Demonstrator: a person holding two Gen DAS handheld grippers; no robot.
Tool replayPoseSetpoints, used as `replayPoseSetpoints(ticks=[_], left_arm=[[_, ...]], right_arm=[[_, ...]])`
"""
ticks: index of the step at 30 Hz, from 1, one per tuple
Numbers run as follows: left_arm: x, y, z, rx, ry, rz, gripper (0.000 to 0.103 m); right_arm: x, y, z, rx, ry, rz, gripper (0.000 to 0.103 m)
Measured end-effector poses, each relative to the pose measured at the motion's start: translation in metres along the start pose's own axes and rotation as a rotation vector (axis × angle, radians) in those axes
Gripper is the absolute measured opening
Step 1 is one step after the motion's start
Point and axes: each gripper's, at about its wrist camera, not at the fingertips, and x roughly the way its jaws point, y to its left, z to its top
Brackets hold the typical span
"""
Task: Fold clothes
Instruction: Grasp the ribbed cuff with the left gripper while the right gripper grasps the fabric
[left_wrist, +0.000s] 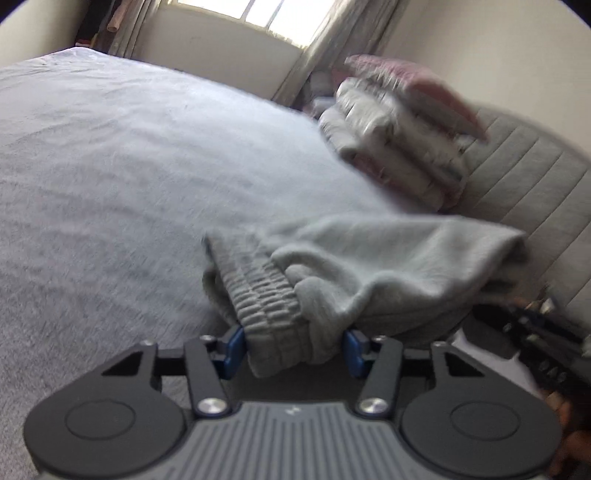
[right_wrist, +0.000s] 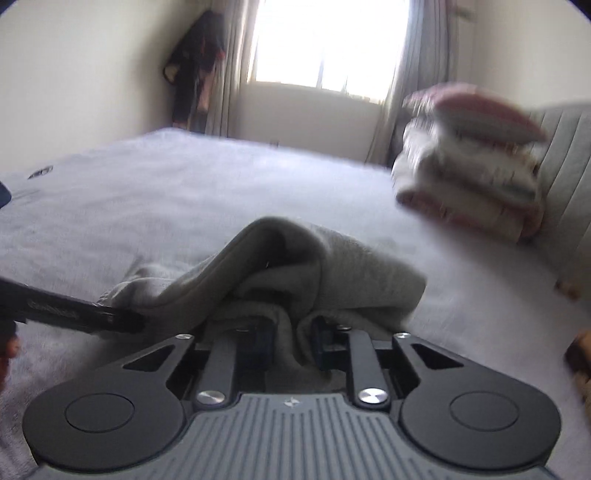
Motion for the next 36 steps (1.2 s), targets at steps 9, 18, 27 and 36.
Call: replayPoseSetpoints(ticks=[9, 18, 27, 36], left_arm=[[-0.051, -0.013, 0.02, -0.038, -0.213, -0.132, 0.032], [-0.039, 0.019, 0.017, -0.093, -0.133, 0.1, 0.044], [-0.045, 0.021, 0.02, -0.097, -0.128, 0.064, 0.086], [-0.023, 0.042, 0.013, -0.163, -0.007, 0.125, 0.099]], right_arm=[[-0.065, -0.056, 0.033, 0.043, -0.302, -0.062, 0.013], [0.003, -0.099, -0.008, 0.14, 0.027, -0.089, 0.047], [-0.011, -0.119, -0.005, 0.314, 0.027, -0.088, 0.074], [-0.006, -0.155, -0.035, 0.773, 0.075, 0.101, 0.077]])
